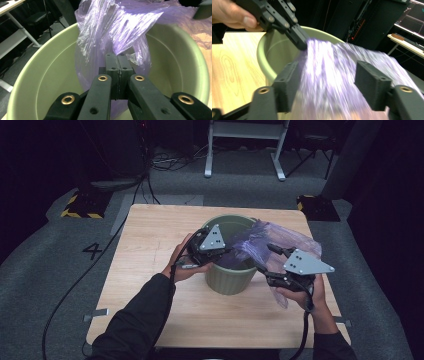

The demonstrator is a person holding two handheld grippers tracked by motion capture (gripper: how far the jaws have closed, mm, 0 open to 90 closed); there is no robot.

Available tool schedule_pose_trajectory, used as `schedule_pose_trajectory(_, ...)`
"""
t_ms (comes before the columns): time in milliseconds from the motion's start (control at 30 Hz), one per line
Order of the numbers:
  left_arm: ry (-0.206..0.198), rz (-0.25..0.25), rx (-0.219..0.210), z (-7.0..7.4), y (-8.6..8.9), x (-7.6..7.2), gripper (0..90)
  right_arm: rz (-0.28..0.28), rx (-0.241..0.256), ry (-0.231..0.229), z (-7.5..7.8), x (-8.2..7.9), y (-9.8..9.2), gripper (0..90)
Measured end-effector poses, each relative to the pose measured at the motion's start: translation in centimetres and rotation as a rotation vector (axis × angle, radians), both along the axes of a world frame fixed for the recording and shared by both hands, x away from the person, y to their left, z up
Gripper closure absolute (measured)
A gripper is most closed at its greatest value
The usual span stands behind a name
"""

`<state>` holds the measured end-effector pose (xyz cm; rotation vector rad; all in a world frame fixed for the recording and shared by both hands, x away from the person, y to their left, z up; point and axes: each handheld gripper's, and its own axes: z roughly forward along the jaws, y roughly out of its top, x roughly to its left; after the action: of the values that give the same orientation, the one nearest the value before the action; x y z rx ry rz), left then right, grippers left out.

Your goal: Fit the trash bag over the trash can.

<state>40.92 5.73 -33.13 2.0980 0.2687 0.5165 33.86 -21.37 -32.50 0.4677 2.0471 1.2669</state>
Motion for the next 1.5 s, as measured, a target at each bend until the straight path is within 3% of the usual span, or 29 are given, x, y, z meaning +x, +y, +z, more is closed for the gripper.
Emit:
schedule_pose_trajectory(100,0.004,0.013,-0.001,0.0,0.4,0.2,89.7,-0.011,0.014,-0.005,-0.4,-0.8,-1.4,32.4)
schedule_pose_trajectory(300,0.012,0.033,-0.006,0.0,0.9,0.8,89.7,-0.086,-0.021,-0.004,-2.2,-1.2,-3.2,37.5)
schedule_pose_trajectory(400,0.015,0.039,-0.001,-0.1,1.1,1.0,89.7,-0.1,-0.024,-0.006,-2.9,-0.9,-3.4,45.7)
schedule_pose_trajectory(567,0.022,0.052,-0.006,-0.1,1.3,1.4,89.3,-0.065,-0.031,-0.004,-3.5,-0.6,-2.8,78.4)
schedule_pose_trajectory(633,0.018,0.079,-0.023,0.0,1.4,1.5,82.4,-0.058,-0.03,-0.019,-3.4,-0.6,-2.5,87.4)
schedule_pose_trajectory(700,0.02,0.115,-0.049,0.1,1.5,1.5,63.1,-0.058,-0.02,-0.031,-3.2,-0.6,-2.3,90.0)
schedule_pose_trajectory(833,0.027,0.106,-0.092,0.6,2.0,1.1,34.5,-0.073,-0.007,-0.052,-2.3,-0.7,-2.2,90.0)
schedule_pose_trajectory(933,0.053,0.056,-0.097,1.0,1.6,0.7,28.2,-0.059,-0.005,-0.053,-1.6,-0.6,-2.1,90.0)
schedule_pose_trajectory(1067,0.003,0.028,-0.058,1.7,-0.4,-0.3,27.5,-0.013,-0.041,-0.067,0.1,-0.3,-0.3,90.0)
schedule_pose_trajectory(1200,0.009,-0.03,-0.045,1.8,-1.1,-0.9,29.1,0.04,-0.054,-0.063,1.3,-0.4,1.5,90.0)
schedule_pose_trajectory(1233,0.011,-0.049,-0.039,1.7,-1.1,-1.0,35.9,0.048,-0.054,-0.058,1.4,-0.5,1.9,90.0)
schedule_pose_trajectory(1267,-0.011,-0.044,-0.023,1.6,-1.1,-1.1,46.9,0.053,-0.055,-0.057,1.5,-0.5,2.1,90.0)
schedule_pose_trajectory(1300,-0.036,-0.024,-0.004,1.5,-1.2,-1.3,51.6,0.063,-0.051,-0.052,1.5,-0.6,2.4,90.0)
schedule_pose_trajectory(1333,-0.037,-0.04,0.001,1.5,-1.1,-1.3,62.4,0.076,-0.052,-0.041,1.5,-0.7,2.5,90.0)
schedule_pose_trajectory(1433,-0.071,-0.016,0.014,1.4,-0.8,-1.5,81.8,0.09,-0.046,-0.027,1.3,-1.0,2.7,85.4)
schedule_pose_trajectory(1500,-0.073,-0.012,0.008,1.5,-0.5,-1.4,88.1,0.1,-0.038,-0.018,1.1,-1.2,2.6,84.7)
